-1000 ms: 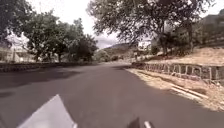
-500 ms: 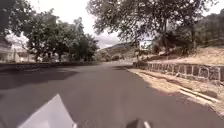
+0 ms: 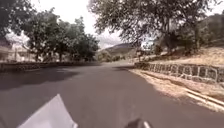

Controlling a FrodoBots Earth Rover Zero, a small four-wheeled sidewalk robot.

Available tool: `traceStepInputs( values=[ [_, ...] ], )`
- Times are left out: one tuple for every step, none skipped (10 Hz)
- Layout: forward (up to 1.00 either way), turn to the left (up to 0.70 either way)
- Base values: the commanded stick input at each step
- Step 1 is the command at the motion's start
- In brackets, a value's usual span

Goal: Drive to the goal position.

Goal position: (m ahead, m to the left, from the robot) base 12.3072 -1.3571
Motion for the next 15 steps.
traceStepInputs(
  values=[
    [0.5, -0.35],
    [0.5, -0.25],
    [0.5, -0.13],
    [0.5, -0.02],
    [0.5, 0.0],
    [0.5, 0.0],
    [0.5, 0.0],
    [0.5, 0.0],
    [0.5, 0.0],
    [0.5, 0.0],
    [0.5, 0.0],
    [0.5, 0.0],
    [0.5, 0.0],
    [0.5, 0.0],
    [0.5, 0.0]
  ],
)
